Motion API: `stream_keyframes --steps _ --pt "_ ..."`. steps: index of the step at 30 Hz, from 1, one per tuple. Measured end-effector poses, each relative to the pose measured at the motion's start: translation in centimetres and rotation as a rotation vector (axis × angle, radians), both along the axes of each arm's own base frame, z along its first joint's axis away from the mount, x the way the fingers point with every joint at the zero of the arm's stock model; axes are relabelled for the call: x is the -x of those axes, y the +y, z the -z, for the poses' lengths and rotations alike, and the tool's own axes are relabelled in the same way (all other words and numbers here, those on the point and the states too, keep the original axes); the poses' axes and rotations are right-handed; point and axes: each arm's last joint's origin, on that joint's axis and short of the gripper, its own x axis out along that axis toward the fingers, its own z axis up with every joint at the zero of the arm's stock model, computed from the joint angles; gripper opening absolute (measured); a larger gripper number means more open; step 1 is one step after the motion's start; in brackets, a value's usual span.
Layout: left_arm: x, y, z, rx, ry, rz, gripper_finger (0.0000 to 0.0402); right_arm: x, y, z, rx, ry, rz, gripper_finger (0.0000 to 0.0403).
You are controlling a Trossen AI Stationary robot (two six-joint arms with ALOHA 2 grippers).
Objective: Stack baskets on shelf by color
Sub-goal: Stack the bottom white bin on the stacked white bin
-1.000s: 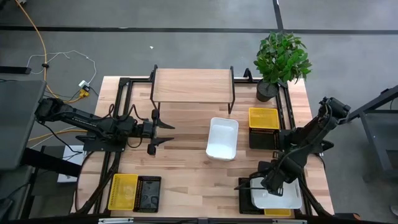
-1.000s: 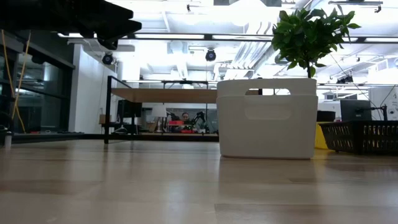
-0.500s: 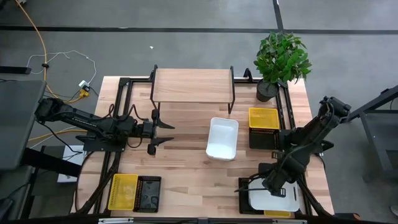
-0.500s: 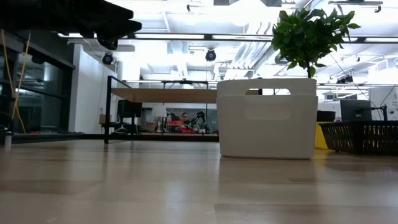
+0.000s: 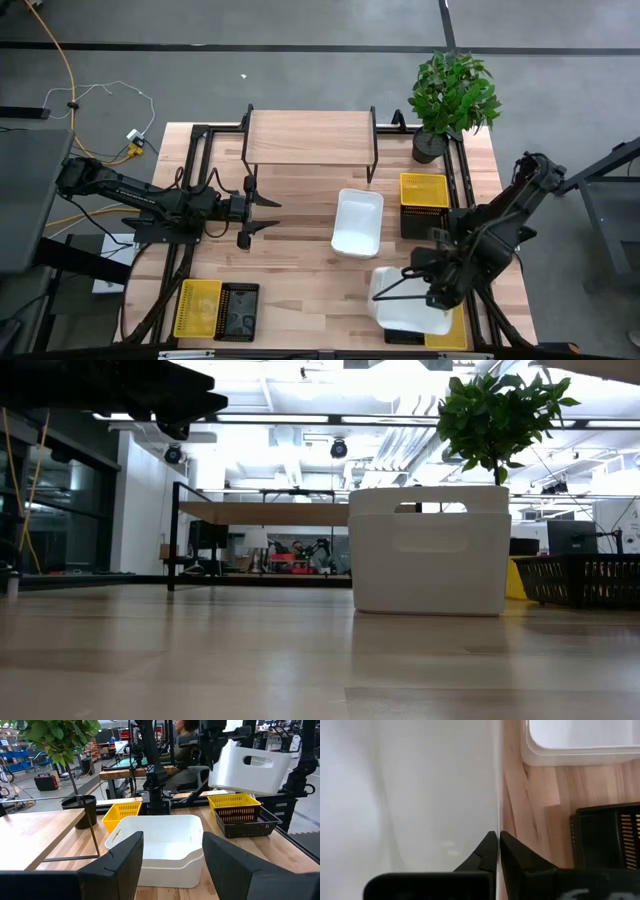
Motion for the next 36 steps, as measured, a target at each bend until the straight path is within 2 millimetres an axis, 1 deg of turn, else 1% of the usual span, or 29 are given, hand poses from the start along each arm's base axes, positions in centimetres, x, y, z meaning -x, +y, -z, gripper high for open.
stream_keyframes --steps 3,8,13,17,21,25,29,36 --pt "0.0 0.0 0.0 0.000 0.000 0.000 0.0193 -0.9 -0.7 -0.1 0.015 -0.035 0.030 0.0001" --pt "0.0 0.0 0.0 0.000 -0.001 0.000 0.0193 -3.7 -2.6 -0.6 -0.018 -0.172 0.189 0.0000" --pt "0.0 0.0 0.0 0.000 -0.001 0.000 0.0193 -6.6 -5.3 -1.3 -0.039 -0.357 0.447 0.0000" --pt "0.0 0.0 0.0 0.001 -0.001 0.004 0.0193 -7.7 -7.7 -1.4 0.023 -0.412 0.563 0.0000" --pt "0.0 0.0 0.0 0.003 -0.001 0.004 0.0193 -8.1 -9.4 0.3 0.071 -0.377 0.627 0.0000" --pt "0.0 0.0 0.0 0.004 -0.001 0.004 0.0193 -8.6 -10.3 2.1 0.095 -0.393 0.672 0.0000" --pt "0.0 0.0 0.0 0.004 -0.001 0.004 0.0193 -8.5 -10.8 3.4 0.126 -0.385 0.711 0.0000" --pt "0.0 0.0 0.0 0.002 -0.001 0.004 0.0193 -7.9 -10.9 5.0 0.125 -0.349 0.779 0.0000"
